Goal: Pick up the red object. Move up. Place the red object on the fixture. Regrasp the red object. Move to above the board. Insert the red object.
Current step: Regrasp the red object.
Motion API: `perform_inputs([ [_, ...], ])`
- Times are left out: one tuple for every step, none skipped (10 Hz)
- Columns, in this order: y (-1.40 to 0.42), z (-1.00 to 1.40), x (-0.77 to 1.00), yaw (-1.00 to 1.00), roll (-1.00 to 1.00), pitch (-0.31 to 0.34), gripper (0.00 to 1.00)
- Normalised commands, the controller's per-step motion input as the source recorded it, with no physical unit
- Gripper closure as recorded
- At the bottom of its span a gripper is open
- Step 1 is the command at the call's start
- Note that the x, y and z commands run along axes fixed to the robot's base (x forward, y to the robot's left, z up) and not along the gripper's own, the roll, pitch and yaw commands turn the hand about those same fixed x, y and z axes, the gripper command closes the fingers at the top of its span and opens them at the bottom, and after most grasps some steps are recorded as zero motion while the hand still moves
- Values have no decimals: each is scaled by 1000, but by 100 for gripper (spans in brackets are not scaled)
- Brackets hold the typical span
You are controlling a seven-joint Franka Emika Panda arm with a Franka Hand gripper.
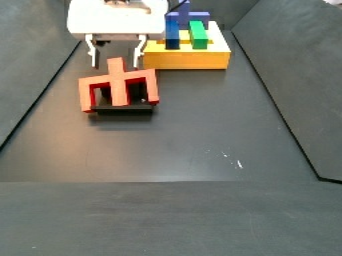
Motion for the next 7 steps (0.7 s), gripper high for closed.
perform_inputs([
  [-66,-100,140,243,166,234,0],
  [-11,-83,0,343,63,89,0],
  [-9,0,43,369,71,74,0],
  [0,0,0,240,66,23,0],
  [0,0,0,9,37,0,0],
  [0,0,0,0,0,0,0],
  [0,0,0,0,0,0,100],
])
